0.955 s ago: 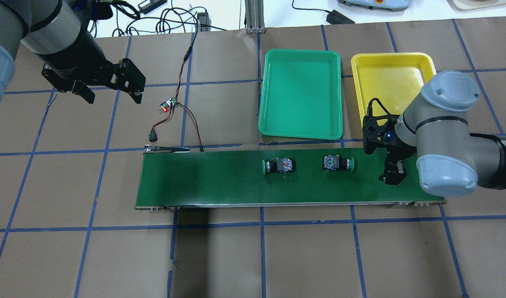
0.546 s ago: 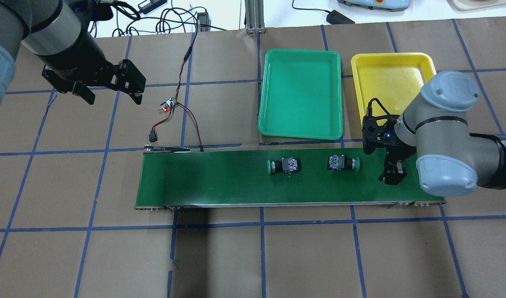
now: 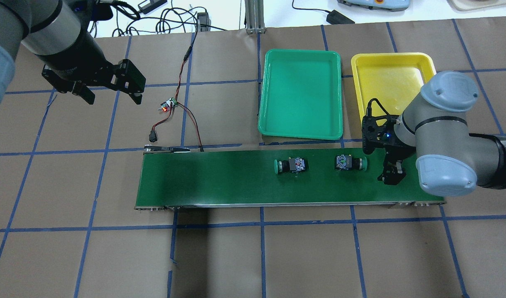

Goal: Sort buttons by color to trays
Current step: 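Grasp the green-capped button at the belt end with the right gripper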

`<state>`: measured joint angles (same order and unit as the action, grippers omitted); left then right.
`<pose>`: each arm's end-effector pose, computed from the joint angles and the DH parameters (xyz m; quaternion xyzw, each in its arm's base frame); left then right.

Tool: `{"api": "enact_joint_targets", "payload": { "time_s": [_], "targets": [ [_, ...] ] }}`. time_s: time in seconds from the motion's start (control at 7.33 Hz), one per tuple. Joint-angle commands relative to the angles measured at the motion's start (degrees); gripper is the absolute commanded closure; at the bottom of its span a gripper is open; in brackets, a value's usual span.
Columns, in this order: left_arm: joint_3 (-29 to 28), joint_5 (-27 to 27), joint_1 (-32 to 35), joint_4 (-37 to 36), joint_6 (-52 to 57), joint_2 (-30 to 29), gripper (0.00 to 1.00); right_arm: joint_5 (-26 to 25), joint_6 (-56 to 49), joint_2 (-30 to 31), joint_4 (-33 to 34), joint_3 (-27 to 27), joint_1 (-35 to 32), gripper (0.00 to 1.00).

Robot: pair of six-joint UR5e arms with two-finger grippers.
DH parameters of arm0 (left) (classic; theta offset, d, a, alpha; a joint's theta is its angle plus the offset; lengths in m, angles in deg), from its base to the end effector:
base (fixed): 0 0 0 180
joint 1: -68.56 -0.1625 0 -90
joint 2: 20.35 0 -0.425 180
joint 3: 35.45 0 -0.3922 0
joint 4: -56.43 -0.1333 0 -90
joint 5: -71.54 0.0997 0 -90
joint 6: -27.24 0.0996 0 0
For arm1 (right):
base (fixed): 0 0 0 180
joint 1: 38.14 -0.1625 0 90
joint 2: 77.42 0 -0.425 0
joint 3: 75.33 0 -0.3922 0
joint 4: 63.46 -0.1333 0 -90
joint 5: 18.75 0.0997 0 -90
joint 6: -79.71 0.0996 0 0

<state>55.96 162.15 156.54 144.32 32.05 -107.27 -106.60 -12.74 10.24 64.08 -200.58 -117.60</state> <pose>-0.1154 -0.4796 0.5055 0.0242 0.9991 -0.0326 0.0073 0.0565 -0.4456 0.2483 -0.6553 0.7551 -0.0144 0.0120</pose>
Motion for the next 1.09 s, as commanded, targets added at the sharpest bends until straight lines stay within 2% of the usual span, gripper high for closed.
{"api": "enact_joint_targets", "payload": {
  "time_s": [0.0,0.41,0.55,0.96],
  "targets": [
    [0.0,0.0,0.0,0.0,-0.1,0.0,0.0,0.1,0.1,0.0,0.0,0.0,0.0,0.0],
    [-0.1,0.0,0.0,0.0,0.0,0.0,0.0,0.1,0.1,-0.1,0.0,0.0,0.0,0.01],
    [-0.1,0.0,0.0,0.0,-0.1,0.0,0.0,0.1,0.1,-0.1,0.0,0.0,0.0,0.05],
    [0.2,0.0,0.0,-0.4,-0.1,0.0,0.0,0.1,0.2,0.0,0.0,0.0,0.0,0.32]
  ]
}}
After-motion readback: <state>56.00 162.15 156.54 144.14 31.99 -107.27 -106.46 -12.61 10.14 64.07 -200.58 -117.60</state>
